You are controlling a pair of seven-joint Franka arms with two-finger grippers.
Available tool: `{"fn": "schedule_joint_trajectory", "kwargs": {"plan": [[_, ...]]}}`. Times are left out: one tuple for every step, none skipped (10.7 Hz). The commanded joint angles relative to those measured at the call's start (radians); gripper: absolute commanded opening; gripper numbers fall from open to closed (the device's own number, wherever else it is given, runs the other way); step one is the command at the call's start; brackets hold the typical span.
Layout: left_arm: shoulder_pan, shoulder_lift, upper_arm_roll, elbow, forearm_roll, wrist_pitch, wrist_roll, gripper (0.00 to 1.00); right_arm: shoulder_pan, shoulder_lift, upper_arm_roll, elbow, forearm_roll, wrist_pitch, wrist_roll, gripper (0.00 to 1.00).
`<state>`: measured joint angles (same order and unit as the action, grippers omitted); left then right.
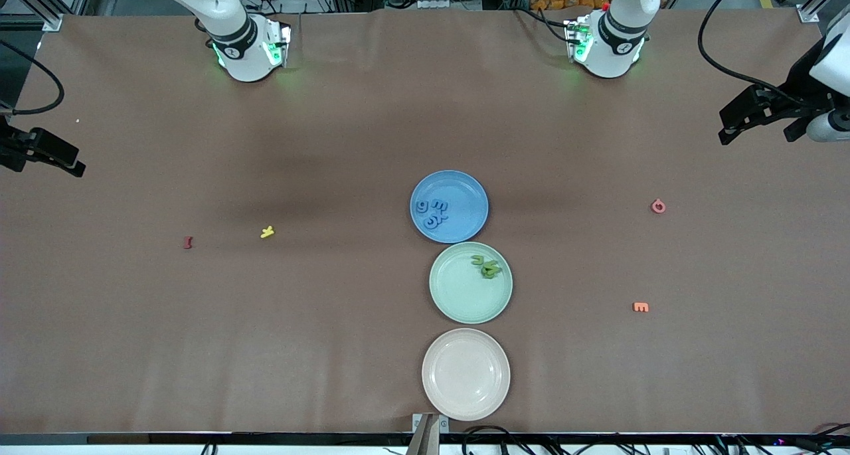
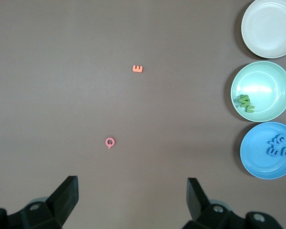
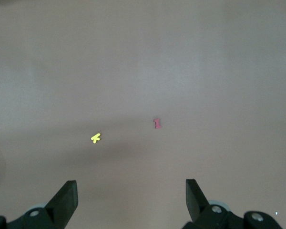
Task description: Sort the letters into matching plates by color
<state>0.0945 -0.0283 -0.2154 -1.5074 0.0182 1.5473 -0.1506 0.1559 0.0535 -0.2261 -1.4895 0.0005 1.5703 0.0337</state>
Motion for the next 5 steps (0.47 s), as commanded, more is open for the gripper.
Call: {"fn": "schedule_joint_trajectory", "kwargs": {"plan": [[0.007, -0.007, -0.004, 0.004, 0.019, 0.000, 0.025, 1.00, 0.004, -0.032, 0.005, -0.029, -0.020, 0.005, 0.012, 1.00], [0.007, -0.007, -0.004, 0.004, 0.019, 0.000, 0.025, 1.00, 0.004, -0.032, 0.005, -0.026, -0.020, 0.004, 0.012, 1.00], [0.007, -0.007, -0.004, 0.004, 0.019, 0.000, 0.025, 1.00, 0.004, -0.031, 0.005, -0.025, -0.020, 0.004, 0.012, 1.00], [0.007, -0.007, -0.004, 0.004, 0.019, 0.000, 0.023, 1.00, 0.005, -0.031, 0.005, -0.024, -0.020, 0.004, 0.012, 1.00], [0.007, -0.007, -0.004, 0.004, 0.019, 0.000, 0.023, 1.00, 0.004, -0.031, 0.005, -0.024, -0.020, 0.004, 0.012, 1.00]]}}
